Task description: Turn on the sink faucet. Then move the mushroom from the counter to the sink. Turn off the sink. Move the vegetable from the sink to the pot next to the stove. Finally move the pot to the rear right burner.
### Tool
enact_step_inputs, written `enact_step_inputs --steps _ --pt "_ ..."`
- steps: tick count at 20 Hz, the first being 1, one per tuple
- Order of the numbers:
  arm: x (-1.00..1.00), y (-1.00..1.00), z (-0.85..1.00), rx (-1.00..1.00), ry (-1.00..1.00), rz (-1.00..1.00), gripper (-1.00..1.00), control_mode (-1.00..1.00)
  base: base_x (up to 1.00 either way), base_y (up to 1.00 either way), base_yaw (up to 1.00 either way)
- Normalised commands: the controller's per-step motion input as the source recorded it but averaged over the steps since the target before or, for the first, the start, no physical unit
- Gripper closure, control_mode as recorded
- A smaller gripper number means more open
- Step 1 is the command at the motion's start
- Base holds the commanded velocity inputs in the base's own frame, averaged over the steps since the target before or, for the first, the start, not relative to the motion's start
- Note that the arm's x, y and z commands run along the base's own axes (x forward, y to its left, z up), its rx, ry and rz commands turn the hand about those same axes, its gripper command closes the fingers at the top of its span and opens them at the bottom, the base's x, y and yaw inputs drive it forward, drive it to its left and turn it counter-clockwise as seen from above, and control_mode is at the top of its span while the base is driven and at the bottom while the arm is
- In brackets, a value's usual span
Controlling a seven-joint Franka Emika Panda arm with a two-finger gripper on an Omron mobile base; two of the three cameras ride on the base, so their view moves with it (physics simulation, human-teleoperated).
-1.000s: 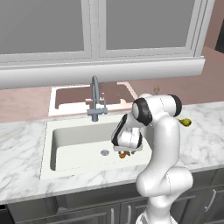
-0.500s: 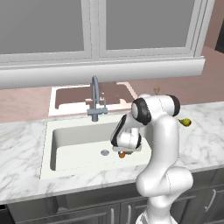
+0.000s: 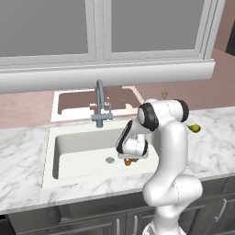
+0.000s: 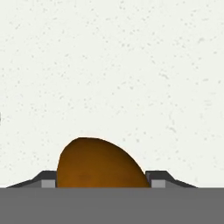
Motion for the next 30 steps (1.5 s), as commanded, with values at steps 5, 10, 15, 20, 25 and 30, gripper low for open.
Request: enact_step_inputs --steps 5,10,15,20,25,30 --pt "-0.12 0.00 0.12 0.00 -0.06 0.00 1.00 -1.00 0.00 0.00 0.00" --pt "-0.16 0.00 0.37 0.00 -0.06 0.00 1.00 -1.00 0.00 0.00 0.00" --pt "-0.14 0.00 0.40 0.00 -0.05 0.00 1.00 -1.00 0.00 0.00 0.00" --pt "-0.27 0.00 0.44 0.00 -0.07 0.00 1.00 -1.00 0.00 0.00 0.00" --pt "-0.27 0.00 0.52 0.00 -0.04 -0.01 1.00 -1.00 0.00 0.00 0.00" --pt "-0.16 0.00 0.59 0.00 0.00 -0.01 1.00 -1.00 0.00 0.00 0.00"
